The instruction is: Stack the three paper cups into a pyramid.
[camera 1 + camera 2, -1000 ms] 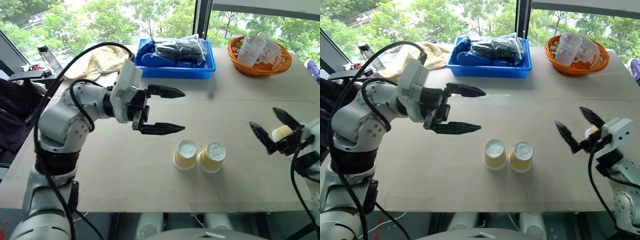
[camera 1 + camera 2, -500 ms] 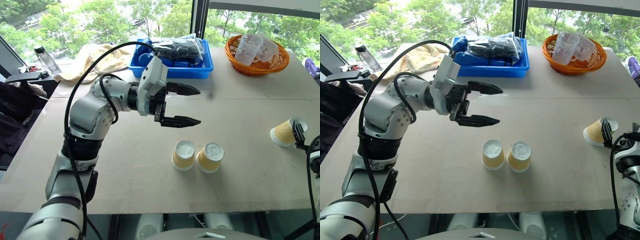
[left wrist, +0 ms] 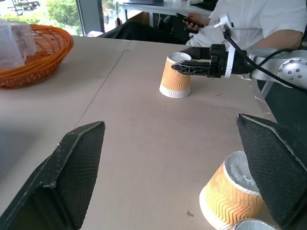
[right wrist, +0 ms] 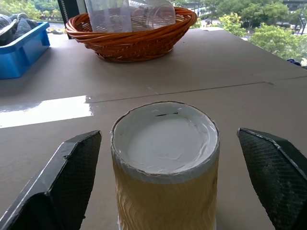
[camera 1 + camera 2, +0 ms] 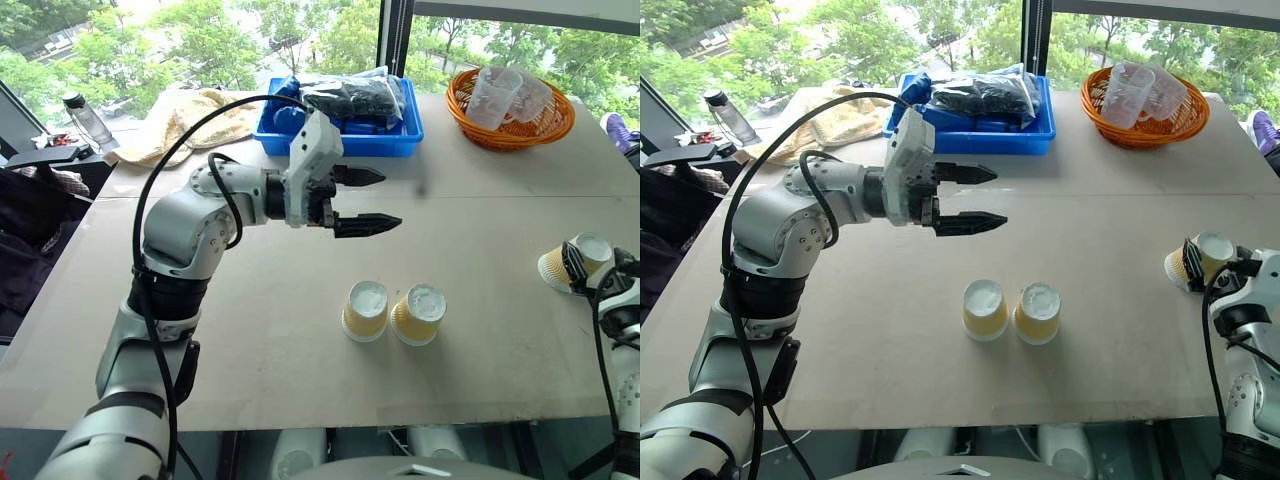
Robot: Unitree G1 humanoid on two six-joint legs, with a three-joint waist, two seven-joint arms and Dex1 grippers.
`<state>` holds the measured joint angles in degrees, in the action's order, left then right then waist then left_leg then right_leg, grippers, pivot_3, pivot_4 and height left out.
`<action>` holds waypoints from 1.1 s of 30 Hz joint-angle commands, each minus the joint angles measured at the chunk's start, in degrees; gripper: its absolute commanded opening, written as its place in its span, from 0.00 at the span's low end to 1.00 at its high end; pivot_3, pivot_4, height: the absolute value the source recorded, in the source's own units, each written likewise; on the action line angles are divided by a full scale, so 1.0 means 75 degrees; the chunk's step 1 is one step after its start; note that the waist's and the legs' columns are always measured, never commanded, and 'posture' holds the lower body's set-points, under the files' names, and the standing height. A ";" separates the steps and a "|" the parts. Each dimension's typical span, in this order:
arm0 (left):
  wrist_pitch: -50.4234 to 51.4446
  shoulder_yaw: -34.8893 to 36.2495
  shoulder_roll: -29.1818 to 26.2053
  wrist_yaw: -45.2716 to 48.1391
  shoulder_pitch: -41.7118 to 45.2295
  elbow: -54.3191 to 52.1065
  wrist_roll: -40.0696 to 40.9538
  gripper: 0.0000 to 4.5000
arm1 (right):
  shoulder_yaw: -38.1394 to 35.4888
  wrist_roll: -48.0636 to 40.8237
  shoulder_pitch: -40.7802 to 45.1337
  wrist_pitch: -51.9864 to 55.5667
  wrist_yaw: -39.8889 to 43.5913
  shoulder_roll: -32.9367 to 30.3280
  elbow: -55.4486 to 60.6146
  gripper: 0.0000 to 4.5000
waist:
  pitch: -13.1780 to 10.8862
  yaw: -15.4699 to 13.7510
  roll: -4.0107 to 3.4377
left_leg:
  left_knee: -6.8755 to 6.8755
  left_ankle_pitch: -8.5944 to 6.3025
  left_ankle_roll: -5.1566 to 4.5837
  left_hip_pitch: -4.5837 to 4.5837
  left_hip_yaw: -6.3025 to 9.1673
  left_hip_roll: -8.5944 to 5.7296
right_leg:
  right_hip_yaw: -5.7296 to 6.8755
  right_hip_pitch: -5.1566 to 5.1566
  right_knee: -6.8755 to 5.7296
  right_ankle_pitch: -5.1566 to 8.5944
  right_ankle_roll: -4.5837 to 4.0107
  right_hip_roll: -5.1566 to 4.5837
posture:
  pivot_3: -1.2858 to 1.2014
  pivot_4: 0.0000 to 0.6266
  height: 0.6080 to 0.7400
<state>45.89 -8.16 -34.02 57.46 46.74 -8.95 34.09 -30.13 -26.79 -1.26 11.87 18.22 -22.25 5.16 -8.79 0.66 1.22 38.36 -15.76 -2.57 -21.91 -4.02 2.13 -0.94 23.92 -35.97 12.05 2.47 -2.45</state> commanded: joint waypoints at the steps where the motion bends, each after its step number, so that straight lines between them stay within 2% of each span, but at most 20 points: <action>1: 0.0301 0.0222 -0.0036 -0.0128 0.0117 -0.0395 0.0202 1.00 | 0.0002 0.0097 0.0180 -0.0219 0.0042 -0.0171 0.0069 0.99 | 0.0000 0.0005 0.0000 | 0.0000 0.0000 0.0000 0.0000 0.0000 0.0000 | 0.0000 0.0000 0.0000 0.0000 0.0000 0.0000 | 0.52 0.24 0.95; 8: 0.0346 0.0170 -0.0091 -0.0098 0.0058 -0.0437 0.0111 1.00 | 0.0062 0.0122 0.0243 -0.0190 0.0136 -0.0181 -0.0018 0.99 | 0.0000 -0.0001 0.0000 | -0.0002 0.0000 0.0000 -0.0001 0.0002 0.0001 | 0.0003 0.0001 -0.0001 0.0000 0.0000 0.0001 | 0.52 0.24 0.95; 10: 0.0335 0.0146 -0.0106 -0.0097 0.0047 -0.0452 0.0087 1.00 | 0.0092 0.0169 0.0231 -0.0191 0.0134 -0.0192 -0.0047 0.84 | 0.0000 0.0000 0.0000 | -0.0001 0.0000 0.0000 -0.0001 0.0000 0.0000 | 0.0001 0.0001 0.0000 0.0000 0.0000 0.0001 | 0.52 0.24 0.95; 11: 0.0313 0.0124 -0.0120 -0.0089 0.0039 -0.0460 0.0059 1.00 | 0.0095 0.0170 0.0220 -0.0185 0.0138 -0.0191 -0.0048 0.82 | 0.0000 0.0000 0.0000 | -0.0001 0.0000 0.0000 -0.0001 -0.0001 0.0000 | 0.0000 0.0001 0.0000 0.0000 0.0000 0.0000 | 0.52 0.24 0.95; 12: 0.0302 0.0117 -0.0122 -0.0085 0.0035 -0.0463 0.0051 1.00 | 0.0103 0.0193 0.0213 -0.0205 0.0154 -0.0201 -0.0052 0.72 | 0.0000 0.0001 0.0000 | -0.0001 0.0000 0.0000 -0.0001 -0.0002 0.0000 | -0.0001 0.0001 0.0000 0.0000 0.0000 0.0000 | 0.52 0.24 0.95; 15: 0.0254 0.0107 -0.0142 -0.0064 0.0035 -0.0446 0.0019 1.00 | 0.0112 0.0249 0.0188 -0.0248 0.0181 -0.0212 0.0008 0.50 | 0.0000 0.0002 0.0000 | -0.0001 0.0000 0.0000 0.0001 -0.0001 0.0000 | -0.0001 0.0001 -0.0001 0.0000 0.0000 0.0001 | 0.52 0.24 0.95; 19: -0.0027 0.0099 -0.0279 0.0140 -0.0051 -0.0449 -0.0087 1.00 | 0.0318 0.0357 0.0079 -0.0221 0.0450 -0.0433 0.0465 0.49 | 0.0000 0.0002 0.0000 | -0.0001 0.0000 0.0000 0.0001 0.0000 0.0000 | 0.0000 0.0001 -0.0001 0.0000 0.0000 0.0001 | 0.52 0.24 0.95; 22: -0.0731 0.0008 -0.0652 0.0763 -0.0337 -0.0565 -0.0324 1.00 | 0.0684 -0.0218 0.0140 0.0277 0.1064 -0.0789 0.1377 0.49 | -0.0007 0.0065 -0.0019 | -0.0002 0.0000 0.0000 0.0001 -0.0008 0.0001 | -0.0009 0.0006 -0.0001 0.0000 0.0000 0.0001 | 0.52 0.24 0.95; 28: -0.1932 0.0375 -0.1186 0.1626 -0.0854 -0.0593 -0.0453 1.00 | 0.1332 -0.3064 0.0800 0.2191 0.2014 -0.1513 0.3542 0.49 | -0.0007 -0.0016 -0.0017 | -0.0004 0.0000 0.0000 0.0004 0.0007 0.0016 | 0.0003 0.0009 -0.0008 0.0000 -0.0003 0.0020 | 0.52 0.24 0.95; 33: -0.2217 0.0685 -0.1479 0.1885 -0.1167 -0.0622 -0.0344 1.00 | 0.1937 -0.4030 0.1285 0.2960 0.2629 -0.2154 0.4184 0.49 | -0.0007 -0.0048 -0.0006 | -0.0002 -0.0001 0.0000 -0.0010 0.0008 0.0015 | 0.0006 0.0010 0.0006 0.0000 -0.0003 0.0018 | 0.52 0.24 0.95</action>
<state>30.55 -4.89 -44.37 70.74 38.01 -12.16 30.69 -15.80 -54.15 7.68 32.83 36.45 -37.47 34.14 -8.84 0.30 1.17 38.34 -15.77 -2.58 -22.01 -3.97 2.23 -0.90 24.00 -35.90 12.06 2.45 -2.33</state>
